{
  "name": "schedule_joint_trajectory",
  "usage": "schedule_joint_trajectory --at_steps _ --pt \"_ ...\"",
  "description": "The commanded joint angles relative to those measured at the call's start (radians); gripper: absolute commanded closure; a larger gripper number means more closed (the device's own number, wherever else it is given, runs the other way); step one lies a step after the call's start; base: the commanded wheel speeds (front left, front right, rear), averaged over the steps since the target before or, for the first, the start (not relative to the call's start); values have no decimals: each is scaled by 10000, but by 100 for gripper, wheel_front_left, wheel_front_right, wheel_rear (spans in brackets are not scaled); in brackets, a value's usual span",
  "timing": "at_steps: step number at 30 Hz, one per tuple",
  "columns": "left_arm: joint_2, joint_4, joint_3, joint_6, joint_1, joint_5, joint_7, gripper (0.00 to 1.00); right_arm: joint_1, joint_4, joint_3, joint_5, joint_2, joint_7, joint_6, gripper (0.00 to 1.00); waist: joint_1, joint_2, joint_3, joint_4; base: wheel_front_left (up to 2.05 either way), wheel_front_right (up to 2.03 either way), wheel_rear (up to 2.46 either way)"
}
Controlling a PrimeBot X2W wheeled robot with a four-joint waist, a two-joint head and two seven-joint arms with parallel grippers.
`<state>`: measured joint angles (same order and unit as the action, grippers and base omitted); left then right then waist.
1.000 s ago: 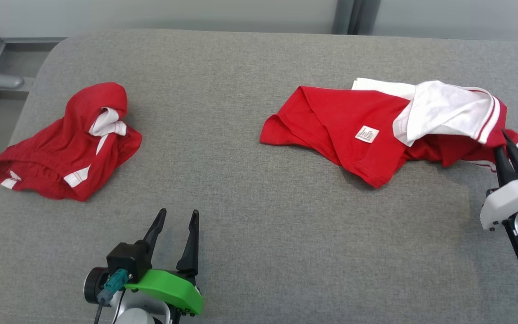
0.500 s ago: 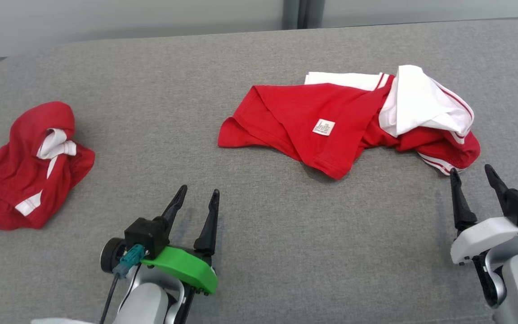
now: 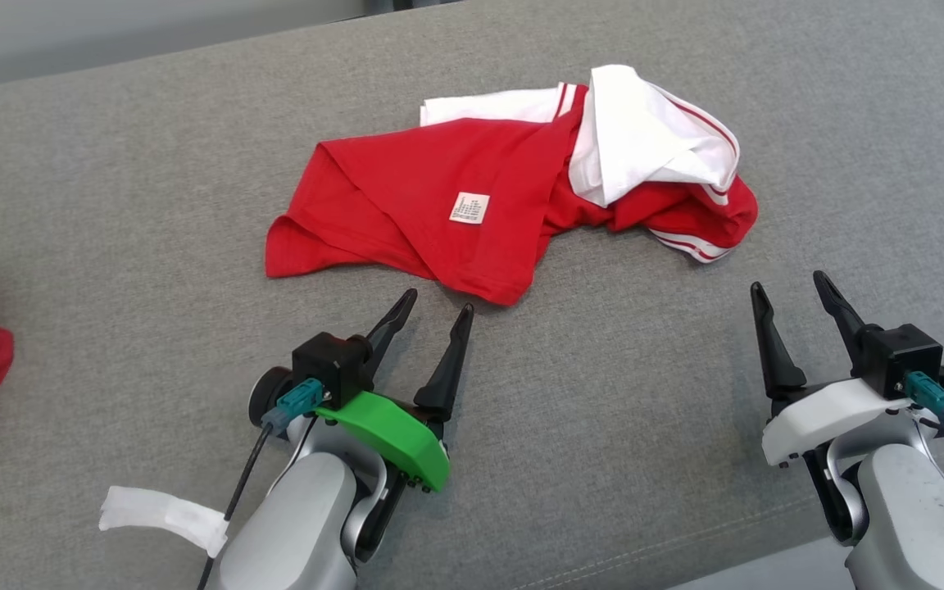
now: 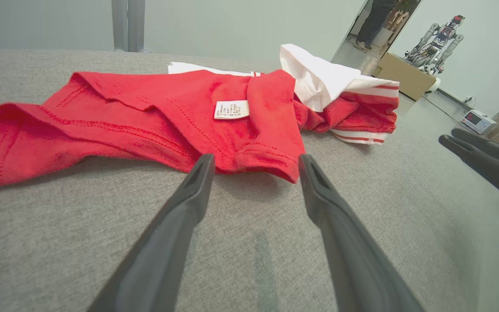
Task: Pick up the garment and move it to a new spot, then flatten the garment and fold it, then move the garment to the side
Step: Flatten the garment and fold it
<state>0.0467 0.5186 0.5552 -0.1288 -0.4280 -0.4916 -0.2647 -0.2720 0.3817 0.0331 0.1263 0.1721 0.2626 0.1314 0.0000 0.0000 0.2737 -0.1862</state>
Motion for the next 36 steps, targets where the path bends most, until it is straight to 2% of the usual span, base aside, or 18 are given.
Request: schedule_joint_trajectory --at_steps 1,17,18,19,20,21,26,31,36 --pt "67 89 -58 -20 -234 -12 4 0 -113 -64 46 43 -60 29 -13 0 0 0 525 -652 0 0 0" --pt "62 963 -764 -23 -977 390 3 0 -394 -65 320 4 -406 31 -13 0 0 0 785 -1226 0 0 0" --pt "67 1032 -771 -24 -1035 407 4 4 -396 -64 323 35 -402 31 -13 0 0 0 796 -1253 0 0 0" --pt "68 1128 -751 -24 -1085 436 3 19 -387 -61 333 56 -405 29 -13 0 0 0 804 -1278 0 0 0" --pt "67 1239 -673 -24 -1152 546 4 62 -367 -50 329 71 -400 29 -13 0 0 0 811 -1298 0 0 0" --pt "65 1278 -666 -24 -1194 535 3 100 -338 -30 305 81 -406 29 -13 0 0 0 817 -1314 0 0 0" --pt "101 831 -1253 -24 -1279 1209 3 100 -209 -67 109 83 -427 29 -13 0 0 0 760 -1238 0 0 0" --pt "229 -88 -2147 -19 -977 2098 3 100 -55 -47 -70 85 -488 29 -14 0 0 0 536 -830 0 0 0" --pt "696 -1409 -3035 43 -1217 3062 1 100 45 80 -95 123 -532 31 -14 0 0 0 164 -240 0 0 0"
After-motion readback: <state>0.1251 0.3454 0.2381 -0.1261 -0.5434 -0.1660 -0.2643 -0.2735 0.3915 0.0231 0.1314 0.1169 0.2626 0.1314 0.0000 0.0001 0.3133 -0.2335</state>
